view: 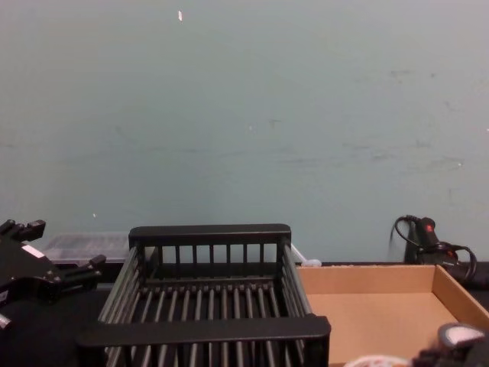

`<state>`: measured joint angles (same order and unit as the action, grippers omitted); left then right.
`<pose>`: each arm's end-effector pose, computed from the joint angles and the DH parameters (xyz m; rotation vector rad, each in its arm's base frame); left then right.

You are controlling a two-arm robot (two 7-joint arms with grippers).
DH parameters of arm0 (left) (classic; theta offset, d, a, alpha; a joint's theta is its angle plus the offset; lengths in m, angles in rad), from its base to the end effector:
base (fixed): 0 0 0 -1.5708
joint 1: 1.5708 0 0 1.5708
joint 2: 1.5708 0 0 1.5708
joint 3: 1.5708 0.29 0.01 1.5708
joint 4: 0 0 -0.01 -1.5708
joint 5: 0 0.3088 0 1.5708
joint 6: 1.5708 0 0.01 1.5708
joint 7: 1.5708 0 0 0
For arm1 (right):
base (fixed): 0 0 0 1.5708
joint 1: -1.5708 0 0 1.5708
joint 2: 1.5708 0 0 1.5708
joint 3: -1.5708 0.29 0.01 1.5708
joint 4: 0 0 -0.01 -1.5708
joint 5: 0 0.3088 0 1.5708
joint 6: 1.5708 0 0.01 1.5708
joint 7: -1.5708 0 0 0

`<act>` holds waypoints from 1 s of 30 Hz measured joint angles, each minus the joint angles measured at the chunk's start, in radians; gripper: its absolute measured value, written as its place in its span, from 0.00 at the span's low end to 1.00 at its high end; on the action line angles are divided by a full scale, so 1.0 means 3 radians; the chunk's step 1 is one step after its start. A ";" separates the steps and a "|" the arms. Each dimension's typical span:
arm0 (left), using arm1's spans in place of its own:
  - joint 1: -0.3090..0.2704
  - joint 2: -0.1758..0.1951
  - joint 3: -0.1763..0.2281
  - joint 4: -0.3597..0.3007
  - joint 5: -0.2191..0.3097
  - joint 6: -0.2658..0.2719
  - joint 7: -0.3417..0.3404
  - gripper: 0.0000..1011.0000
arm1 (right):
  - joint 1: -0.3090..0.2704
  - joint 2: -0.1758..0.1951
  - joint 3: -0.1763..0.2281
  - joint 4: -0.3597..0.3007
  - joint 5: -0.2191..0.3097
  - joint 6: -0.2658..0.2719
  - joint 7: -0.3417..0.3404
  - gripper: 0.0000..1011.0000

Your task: Pick up the white tape and place it into the black box , Pick up the silver tape and place it into the brown box.

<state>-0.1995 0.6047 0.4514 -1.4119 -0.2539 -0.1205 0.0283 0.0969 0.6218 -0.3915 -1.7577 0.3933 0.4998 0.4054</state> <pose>0.3581 0.0827 -0.3023 0.3046 -0.2850 1.2480 0.3244 -0.0407 -0.2422 -0.5017 0.1876 -0.7787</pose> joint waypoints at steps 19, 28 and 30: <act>0.0000 0.0000 0.0000 0.0000 0.0000 0.0000 0.0000 0.99 | 0.0125 -0.0087 0.0257 0.0059 0.0060 -0.0002 -0.0255 0.08; 0.0000 0.0000 0.0000 0.0000 0.0000 0.0000 0.0000 0.99 | 0.0356 -0.0228 0.0180 0.0217 0.0002 0.0084 -0.0269 0.08; 0.0000 0.0000 0.0000 0.0000 0.0000 0.0000 0.0000 0.99 | 0.0396 -0.0250 0.0164 0.0243 -0.0008 0.0095 -0.0266 0.08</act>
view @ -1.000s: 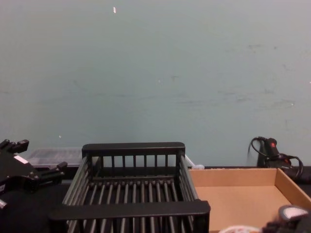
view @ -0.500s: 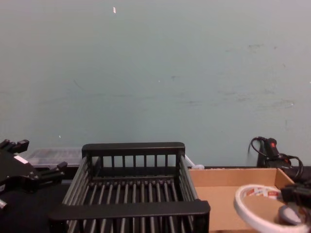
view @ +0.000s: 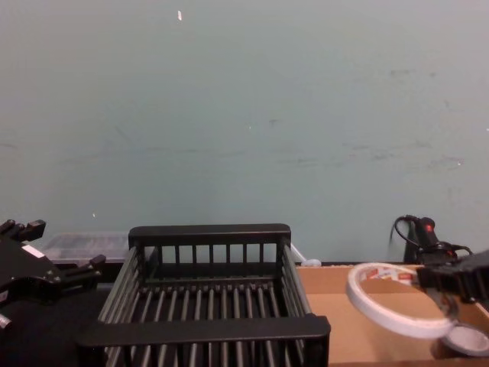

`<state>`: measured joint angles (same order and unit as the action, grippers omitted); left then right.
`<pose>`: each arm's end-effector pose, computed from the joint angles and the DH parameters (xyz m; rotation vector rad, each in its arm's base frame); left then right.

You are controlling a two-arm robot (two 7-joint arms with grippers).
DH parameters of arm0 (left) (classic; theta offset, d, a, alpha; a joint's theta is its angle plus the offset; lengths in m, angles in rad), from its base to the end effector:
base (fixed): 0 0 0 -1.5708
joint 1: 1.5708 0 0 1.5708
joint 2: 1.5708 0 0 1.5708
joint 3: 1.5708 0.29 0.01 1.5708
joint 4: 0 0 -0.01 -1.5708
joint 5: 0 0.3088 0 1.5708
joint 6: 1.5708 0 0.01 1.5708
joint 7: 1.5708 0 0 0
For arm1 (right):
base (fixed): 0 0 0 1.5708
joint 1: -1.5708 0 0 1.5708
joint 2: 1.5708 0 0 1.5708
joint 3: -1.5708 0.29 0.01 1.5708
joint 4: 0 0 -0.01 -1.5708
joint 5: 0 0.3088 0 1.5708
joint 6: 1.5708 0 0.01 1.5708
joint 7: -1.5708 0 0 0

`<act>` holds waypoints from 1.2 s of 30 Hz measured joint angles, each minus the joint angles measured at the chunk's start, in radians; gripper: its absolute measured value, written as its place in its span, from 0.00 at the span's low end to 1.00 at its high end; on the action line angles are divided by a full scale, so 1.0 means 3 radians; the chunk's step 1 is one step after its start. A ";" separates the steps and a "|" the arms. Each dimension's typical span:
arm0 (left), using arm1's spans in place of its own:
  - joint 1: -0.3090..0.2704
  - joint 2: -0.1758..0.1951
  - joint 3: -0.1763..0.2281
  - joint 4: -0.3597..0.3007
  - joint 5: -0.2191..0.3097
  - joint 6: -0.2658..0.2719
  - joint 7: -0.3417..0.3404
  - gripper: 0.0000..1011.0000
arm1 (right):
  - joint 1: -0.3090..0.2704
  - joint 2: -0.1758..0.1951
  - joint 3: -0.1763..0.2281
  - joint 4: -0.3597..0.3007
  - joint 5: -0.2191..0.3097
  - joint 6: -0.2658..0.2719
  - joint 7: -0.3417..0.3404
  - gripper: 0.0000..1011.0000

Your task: Pick up the white tape and place it into the black box , Pick up the silver tape and place it into the brown box.

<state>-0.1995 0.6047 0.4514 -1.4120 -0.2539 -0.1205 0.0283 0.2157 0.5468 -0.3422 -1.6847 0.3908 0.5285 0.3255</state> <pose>0.3581 0.0827 -0.3023 0.3045 -0.2850 1.2480 0.3618 -0.0443 -0.2149 -0.4347 0.1503 -0.9401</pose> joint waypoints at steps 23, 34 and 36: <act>0.0000 0.0000 0.0000 0.0000 0.0000 0.0000 0.0000 0.99 | 0.0604 -0.0300 -0.0386 0.0387 -0.0244 -0.0009 0.0223 0.08; 0.0000 0.0000 0.0000 0.0000 0.0000 0.0000 0.0000 0.99 | 0.0821 -0.0462 -0.0551 0.0591 -0.0370 -0.0055 0.0299 0.08; 0.0000 0.0000 0.0000 0.0000 0.0000 0.0000 0.0000 0.99 | 0.0863 -0.0502 -0.0583 0.0637 -0.0395 -0.0067 0.0313 0.08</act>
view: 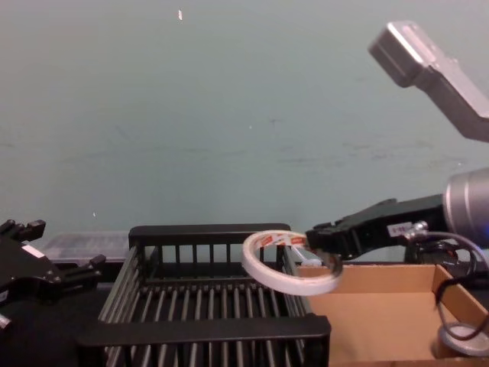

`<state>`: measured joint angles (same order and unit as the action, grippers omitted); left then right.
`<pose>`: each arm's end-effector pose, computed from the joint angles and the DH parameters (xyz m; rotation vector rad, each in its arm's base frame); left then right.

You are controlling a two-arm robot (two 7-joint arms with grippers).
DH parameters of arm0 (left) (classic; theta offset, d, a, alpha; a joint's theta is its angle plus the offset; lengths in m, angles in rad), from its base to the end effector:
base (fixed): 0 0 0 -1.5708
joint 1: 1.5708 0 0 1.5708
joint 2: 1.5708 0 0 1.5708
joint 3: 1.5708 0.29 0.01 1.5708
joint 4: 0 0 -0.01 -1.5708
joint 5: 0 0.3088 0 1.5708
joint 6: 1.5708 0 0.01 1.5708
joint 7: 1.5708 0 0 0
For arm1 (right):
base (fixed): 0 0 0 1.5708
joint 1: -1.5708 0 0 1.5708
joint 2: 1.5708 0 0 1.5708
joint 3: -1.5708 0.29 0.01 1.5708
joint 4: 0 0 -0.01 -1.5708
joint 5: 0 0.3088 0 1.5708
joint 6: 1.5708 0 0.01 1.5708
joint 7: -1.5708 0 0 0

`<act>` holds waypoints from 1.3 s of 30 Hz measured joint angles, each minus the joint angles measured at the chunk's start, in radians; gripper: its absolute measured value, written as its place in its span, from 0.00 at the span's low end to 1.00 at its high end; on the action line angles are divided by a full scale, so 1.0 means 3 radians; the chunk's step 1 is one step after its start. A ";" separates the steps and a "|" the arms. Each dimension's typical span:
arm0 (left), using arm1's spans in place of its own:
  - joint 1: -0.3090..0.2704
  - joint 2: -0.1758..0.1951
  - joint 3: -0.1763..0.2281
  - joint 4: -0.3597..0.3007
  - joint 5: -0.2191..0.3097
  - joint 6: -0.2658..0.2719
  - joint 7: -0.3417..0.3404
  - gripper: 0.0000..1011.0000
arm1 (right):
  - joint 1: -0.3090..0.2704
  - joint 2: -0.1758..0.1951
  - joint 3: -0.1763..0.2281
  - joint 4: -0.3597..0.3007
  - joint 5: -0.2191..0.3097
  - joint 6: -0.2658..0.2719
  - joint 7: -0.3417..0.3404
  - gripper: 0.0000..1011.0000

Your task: Pick up the white tape and place it into the black box , Pick up the silver tape and place it into the brown box.

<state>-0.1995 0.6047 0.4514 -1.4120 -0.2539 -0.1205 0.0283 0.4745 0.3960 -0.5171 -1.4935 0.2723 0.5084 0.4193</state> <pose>0.3581 0.0827 -0.3023 0.3045 -0.2850 1.2480 0.4184 0.0225 -0.1968 -0.4469 0.0441 -0.7901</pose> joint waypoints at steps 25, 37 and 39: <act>0.0000 0.0000 0.0000 0.0000 0.0000 0.0000 0.0000 0.99 | 0.0246 -0.0351 -0.0055 0.0428 -0.0191 -0.0073 -0.0008 0.08; 0.0000 0.0000 0.0000 0.0000 0.0000 0.0000 0.0000 0.99 | 0.0242 -0.0347 -0.0058 0.0424 -0.0190 -0.0071 -0.0010 0.17; 0.0000 0.0000 0.0000 0.0000 0.0000 0.0000 0.0000 0.99 | 0.0242 -0.0347 -0.0058 0.0424 -0.0190 -0.0071 -0.0010 0.23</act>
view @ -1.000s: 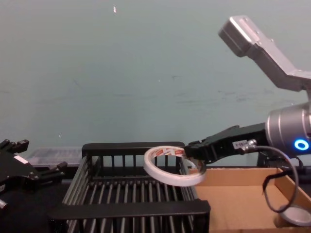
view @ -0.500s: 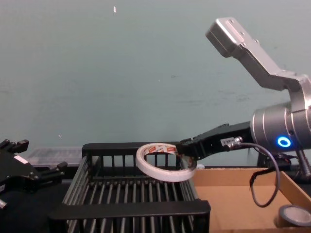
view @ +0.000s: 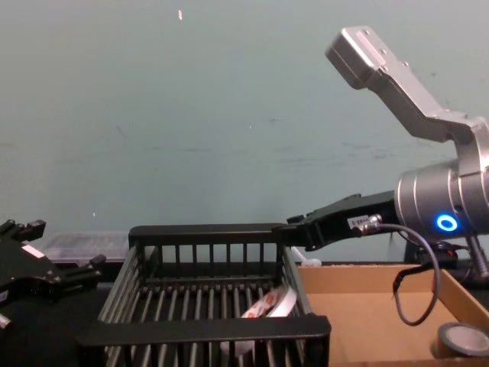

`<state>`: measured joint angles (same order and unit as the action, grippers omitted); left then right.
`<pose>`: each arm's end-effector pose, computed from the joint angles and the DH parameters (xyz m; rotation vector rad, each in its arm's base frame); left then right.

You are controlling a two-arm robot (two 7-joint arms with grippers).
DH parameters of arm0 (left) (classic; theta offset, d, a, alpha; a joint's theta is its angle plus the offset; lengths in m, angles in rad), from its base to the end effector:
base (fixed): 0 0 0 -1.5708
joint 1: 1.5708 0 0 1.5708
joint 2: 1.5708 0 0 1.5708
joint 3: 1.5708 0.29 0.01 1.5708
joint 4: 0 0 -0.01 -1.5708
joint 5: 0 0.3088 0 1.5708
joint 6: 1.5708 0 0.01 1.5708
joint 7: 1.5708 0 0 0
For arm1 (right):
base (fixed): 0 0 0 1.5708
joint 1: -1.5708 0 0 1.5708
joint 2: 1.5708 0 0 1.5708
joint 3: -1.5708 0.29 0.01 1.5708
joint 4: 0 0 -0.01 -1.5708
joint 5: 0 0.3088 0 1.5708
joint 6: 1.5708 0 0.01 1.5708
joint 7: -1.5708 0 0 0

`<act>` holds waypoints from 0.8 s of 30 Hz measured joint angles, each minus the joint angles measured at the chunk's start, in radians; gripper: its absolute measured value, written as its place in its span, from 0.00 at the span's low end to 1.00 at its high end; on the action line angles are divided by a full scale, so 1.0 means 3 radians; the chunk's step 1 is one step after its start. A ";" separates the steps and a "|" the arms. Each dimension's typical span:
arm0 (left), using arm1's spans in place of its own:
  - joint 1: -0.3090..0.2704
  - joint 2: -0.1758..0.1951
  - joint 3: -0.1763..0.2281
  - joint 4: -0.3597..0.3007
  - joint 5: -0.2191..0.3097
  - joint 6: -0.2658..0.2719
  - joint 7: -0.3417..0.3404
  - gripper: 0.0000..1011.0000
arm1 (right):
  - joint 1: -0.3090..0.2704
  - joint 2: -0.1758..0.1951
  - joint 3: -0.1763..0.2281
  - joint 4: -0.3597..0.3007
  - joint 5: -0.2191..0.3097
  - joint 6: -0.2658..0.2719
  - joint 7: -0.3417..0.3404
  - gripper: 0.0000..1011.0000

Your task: Pick up the white tape and place it into the black box , Pick up the silver tape and place it into the brown box.

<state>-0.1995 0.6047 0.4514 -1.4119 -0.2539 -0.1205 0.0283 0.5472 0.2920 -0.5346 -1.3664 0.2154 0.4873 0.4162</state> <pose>0.3581 0.0827 -0.3023 0.3046 -0.2850 1.2480 0.4414 0.0499 -0.1995 -0.4428 0.0389 -0.7957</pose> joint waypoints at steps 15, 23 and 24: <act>0.0000 0.0000 0.0000 0.0000 0.0000 0.0000 0.0000 0.99 | 0.0000 0.0003 -0.0002 -0.0003 0.0001 0.0004 0.0000 0.70; 0.0000 0.0000 0.0000 0.0000 0.0000 0.0000 0.0000 0.99 | 0.0000 0.0003 -0.0002 -0.0003 0.0002 0.0004 0.0000 0.93; 0.0000 0.0000 0.0000 0.0000 0.0000 0.0000 0.0000 0.99 | -0.0001 0.0004 -0.0002 -0.0004 0.0002 0.0000 0.0001 0.96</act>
<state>-0.1995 0.6047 0.4514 -1.4120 -0.2539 -0.1205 0.0283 0.5468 0.2933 -0.5352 -1.3677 0.2159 0.4873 0.4166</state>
